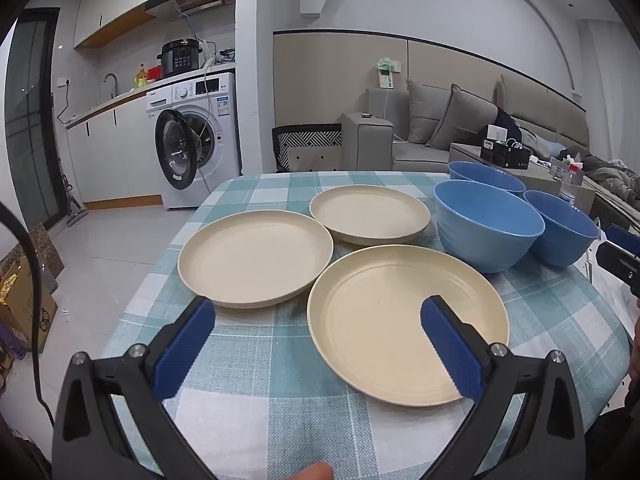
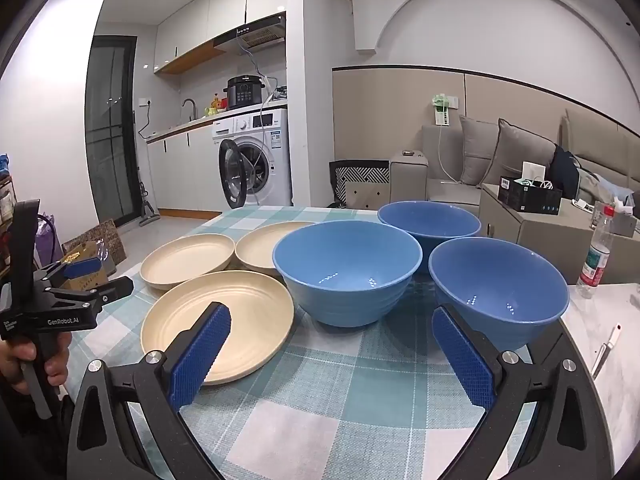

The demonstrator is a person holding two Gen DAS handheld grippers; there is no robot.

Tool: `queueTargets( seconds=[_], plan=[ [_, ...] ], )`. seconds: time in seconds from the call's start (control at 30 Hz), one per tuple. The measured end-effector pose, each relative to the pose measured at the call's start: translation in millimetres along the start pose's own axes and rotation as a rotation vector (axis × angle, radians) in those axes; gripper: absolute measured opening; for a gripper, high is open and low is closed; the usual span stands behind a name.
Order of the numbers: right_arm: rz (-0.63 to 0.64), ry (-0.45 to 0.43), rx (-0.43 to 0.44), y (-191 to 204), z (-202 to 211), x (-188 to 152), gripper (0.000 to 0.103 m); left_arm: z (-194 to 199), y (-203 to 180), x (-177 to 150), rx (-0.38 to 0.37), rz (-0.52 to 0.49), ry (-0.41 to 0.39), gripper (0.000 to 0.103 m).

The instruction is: Organize plates and bowls

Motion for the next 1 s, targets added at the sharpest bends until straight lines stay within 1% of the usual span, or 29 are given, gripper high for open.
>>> queueTargets(
  seconds=[0.13,0.27,0.43,0.63,0.77,1.0],
  plan=[
    [0.002,-0.007,-0.001,0.1,-0.4,0.2,0.103,5.3,1.4,0.2,-0.004,-0.003,-0.009,0.103],
    [0.001,-0.013,0.001,-1.0,0.9,1.4,0.103,1.9,1.9,-0.4,0.003,-0.009,-0.011,0.103],
    [0.007,-0.003,-0.003,0.0,-3.1,-0.8,0.103,2.9,-1.8,2.1,0.012,-0.017,-0.011,0.103],
    [0.01,-0.007,-0.005,-0.6,0.6,0.4,0.103,1.8,-0.4,2.3,-0.003,-0.008,-0.006,0.103],
    [0.01,-0.009,-0.008,-0.4,1.7,1.1,0.103,1.6,0.5,2.6,0.012,-0.014,-0.012,0.103],
    [0.013,-0.012,-0.007,-3.8,0.3,0.8,0.103,1.2,2.7,2.1,0.017,-0.018,-0.012,0.103]
  ],
)
Point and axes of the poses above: each gripper's, at about its wrist camera, not at the fingertips, and z roughly against the way its jaws point, y to its left, x to its top, the point moved 6 cm from there along -z, roughly the way its jaws point, and after that the axes turned 2 degrees about y, right-handed, at the moved point
